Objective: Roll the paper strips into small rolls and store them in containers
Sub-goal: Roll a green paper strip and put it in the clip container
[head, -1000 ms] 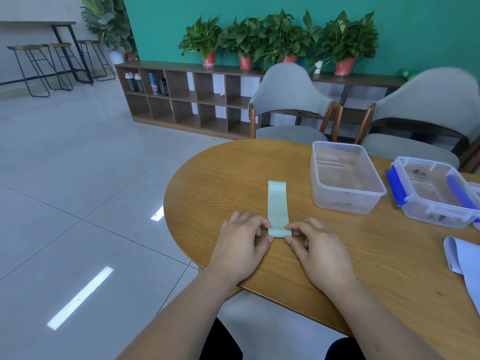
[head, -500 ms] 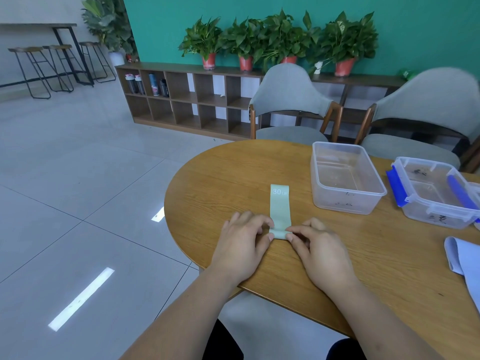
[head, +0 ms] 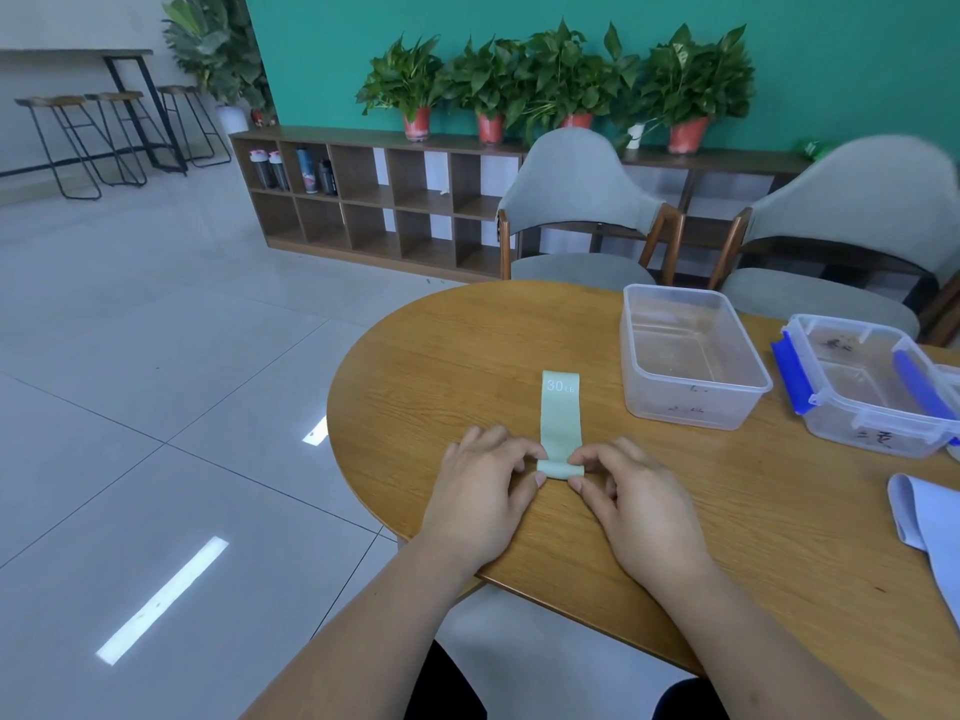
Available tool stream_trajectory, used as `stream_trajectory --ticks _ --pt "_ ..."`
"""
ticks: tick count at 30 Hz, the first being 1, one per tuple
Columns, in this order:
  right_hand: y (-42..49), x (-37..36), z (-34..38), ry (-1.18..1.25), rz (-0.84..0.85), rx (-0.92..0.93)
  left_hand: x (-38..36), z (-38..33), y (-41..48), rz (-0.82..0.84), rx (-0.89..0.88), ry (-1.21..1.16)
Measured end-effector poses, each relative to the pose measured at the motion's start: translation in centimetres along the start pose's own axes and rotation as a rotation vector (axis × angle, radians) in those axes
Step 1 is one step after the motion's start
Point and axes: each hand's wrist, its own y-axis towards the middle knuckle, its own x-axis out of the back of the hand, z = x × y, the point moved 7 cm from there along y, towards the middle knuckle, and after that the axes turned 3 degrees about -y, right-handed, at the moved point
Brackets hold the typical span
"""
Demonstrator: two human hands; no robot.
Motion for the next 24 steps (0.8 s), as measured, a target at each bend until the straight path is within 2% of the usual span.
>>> stream_trajectory --ticks 17,24 --pt "0.2 -0.4 -0.4 -0.041 -0.038 -0.033 -0.3 -0.4 0.1 0.014 -0.038 -0.088" --pt "0.8 -1.0 -0.8 -0.040 0.069 -0.120 -0.8 -0.7 1.3 0.022 0.024 -0.060"
